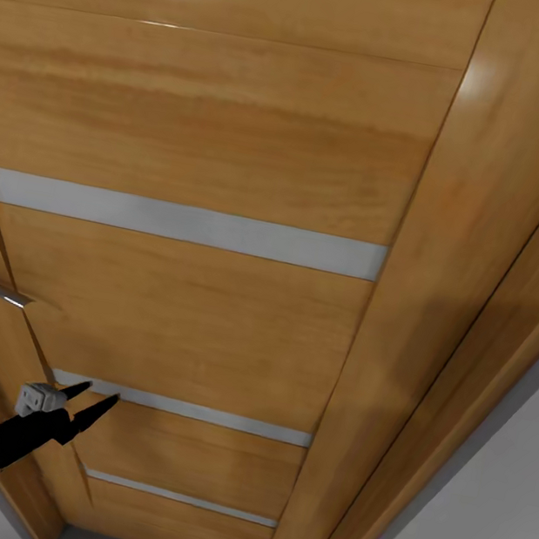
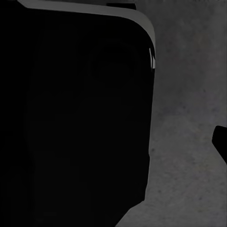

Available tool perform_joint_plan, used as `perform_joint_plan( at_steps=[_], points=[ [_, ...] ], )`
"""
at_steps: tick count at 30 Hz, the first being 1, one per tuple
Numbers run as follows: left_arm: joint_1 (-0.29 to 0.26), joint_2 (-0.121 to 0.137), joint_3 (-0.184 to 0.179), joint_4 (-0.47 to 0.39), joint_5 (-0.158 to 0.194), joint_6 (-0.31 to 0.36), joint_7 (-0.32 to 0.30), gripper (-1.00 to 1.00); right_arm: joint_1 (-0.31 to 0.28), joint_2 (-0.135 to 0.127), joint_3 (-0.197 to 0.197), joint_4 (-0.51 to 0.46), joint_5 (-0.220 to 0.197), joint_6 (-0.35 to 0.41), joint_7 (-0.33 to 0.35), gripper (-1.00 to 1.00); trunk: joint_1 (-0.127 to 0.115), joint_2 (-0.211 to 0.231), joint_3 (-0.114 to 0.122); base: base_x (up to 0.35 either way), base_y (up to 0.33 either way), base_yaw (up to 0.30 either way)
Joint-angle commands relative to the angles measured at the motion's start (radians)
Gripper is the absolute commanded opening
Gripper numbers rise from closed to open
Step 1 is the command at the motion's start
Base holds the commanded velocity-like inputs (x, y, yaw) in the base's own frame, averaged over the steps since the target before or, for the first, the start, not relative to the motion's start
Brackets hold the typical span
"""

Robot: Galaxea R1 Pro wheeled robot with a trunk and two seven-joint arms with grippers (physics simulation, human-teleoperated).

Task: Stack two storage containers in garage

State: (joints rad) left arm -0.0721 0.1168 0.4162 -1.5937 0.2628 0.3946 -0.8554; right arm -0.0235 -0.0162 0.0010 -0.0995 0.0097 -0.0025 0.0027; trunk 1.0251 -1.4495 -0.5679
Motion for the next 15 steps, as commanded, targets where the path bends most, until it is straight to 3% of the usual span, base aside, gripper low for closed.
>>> perform_joint_plan(
  at_steps=[1,7,11,15],
  points=[
    [-0.026,0.002,0.001,0.0,0.009,0.03,-0.002,1.0,-0.001,0.0,0.001,0.0,0.001,0.0,0.0,1.0,0.0,0.0,-0.001,0.0,0.0,0.0],
    [-0.16,0.009,0.0,0.0,0.007,0.139,0.001,1.0,-0.001,-0.003,0.003,0.0,0.002,-0.001,0.0,1.0,0.0,0.0,-0.001,0.0,0.0,0.0],
    [-0.203,0.009,0.0,0.0,0.007,0.171,0.009,1.0,-0.001,-0.004,0.003,0.0,0.002,-0.001,0.0,1.0,0.0,0.0,-0.001,0.0,0.0,0.0],
    [-0.236,0.008,-0.001,0.0,0.007,0.185,0.064,1.0,0.0,-0.005,0.004,0.0,0.002,-0.001,0.0,1.0,0.0,0.0,-0.001,0.0,0.0,0.0]
  ],
)
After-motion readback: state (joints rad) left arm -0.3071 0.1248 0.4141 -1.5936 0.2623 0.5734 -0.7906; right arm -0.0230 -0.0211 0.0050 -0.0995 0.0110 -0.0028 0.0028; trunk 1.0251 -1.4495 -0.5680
